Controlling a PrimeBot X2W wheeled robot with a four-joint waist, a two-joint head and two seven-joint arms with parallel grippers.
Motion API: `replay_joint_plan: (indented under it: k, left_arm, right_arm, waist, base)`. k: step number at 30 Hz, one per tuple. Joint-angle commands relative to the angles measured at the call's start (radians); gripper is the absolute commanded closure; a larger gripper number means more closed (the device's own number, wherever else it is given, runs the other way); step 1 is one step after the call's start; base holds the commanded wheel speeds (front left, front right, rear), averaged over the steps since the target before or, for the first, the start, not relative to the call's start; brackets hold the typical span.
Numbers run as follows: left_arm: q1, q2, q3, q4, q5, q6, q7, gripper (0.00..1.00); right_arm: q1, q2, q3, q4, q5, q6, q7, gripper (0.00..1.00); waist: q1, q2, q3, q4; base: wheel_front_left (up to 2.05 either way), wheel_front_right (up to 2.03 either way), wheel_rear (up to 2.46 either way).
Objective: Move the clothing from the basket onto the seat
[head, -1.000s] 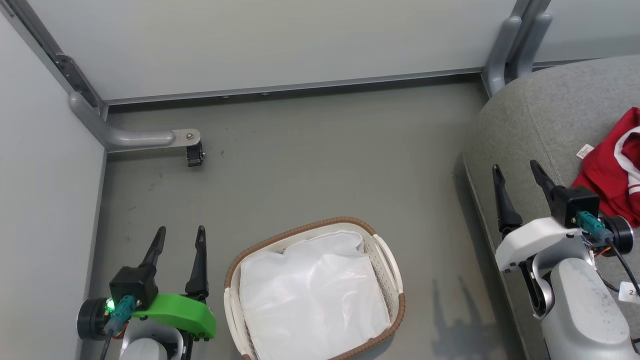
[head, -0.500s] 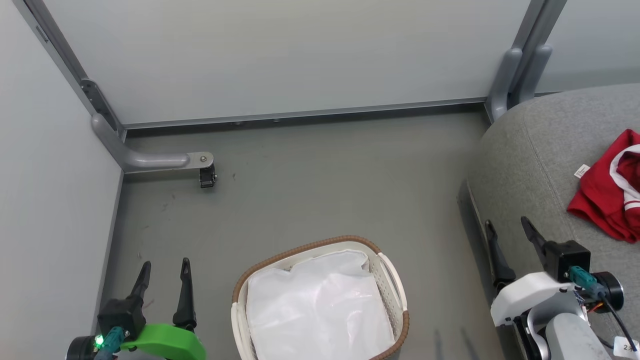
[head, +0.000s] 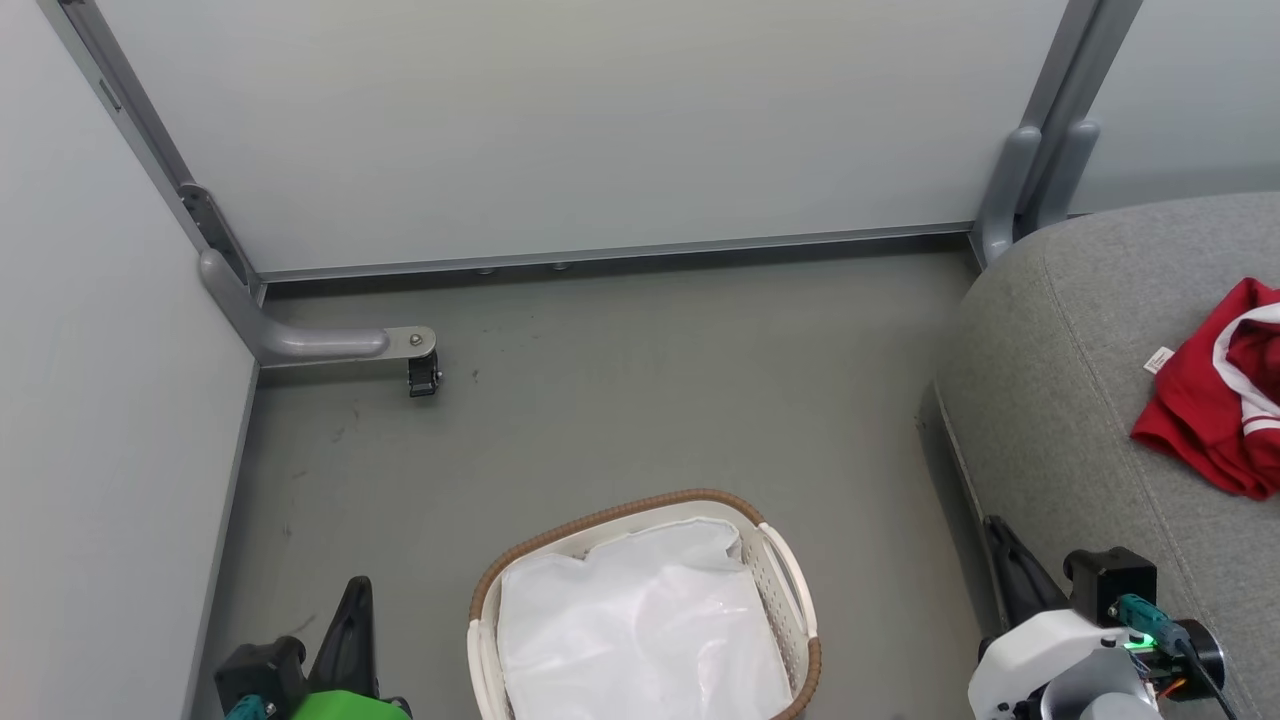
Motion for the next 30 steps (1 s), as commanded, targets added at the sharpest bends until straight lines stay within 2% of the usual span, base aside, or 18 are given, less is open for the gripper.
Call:
replay_joint_plan:
  k: [1, 14, 30]
  left_arm:
    - [-0.003, 0.001, 0.004, -0.009, -0.029, 0.000, 0.008, 1.00]
    - [-0.023, 0.002, 0.031, -0.042, -0.259, 0.000, 0.072, 1.00]
    - [-0.045, 0.003, 0.060, -0.076, -0.498, -0.001, 0.138, 1.00]
  right_arm:
    - [-0.011, -0.002, -0.008, -0.003, 0.028, 0.000, 0.012, 1.00]
    - [-0.005, -0.004, -0.018, -0.048, 0.287, 0.000, 0.074, 1.00]
    - [0.000, -0.007, -0.029, -0.092, 0.551, 0.000, 0.136, 1.00]
  waist:
    - [0.0001, 0.0000, 0.000, 0.000]
    - [0.0001, 0.0000, -0.003, 0.002]
    - [0.0001, 0.0000, -0.006, 0.003]
  base:
    - [0.00, 0.00, 0.00]
    - [0.00, 0.00, 0.00]
    - [0.00, 0.00, 0.00]
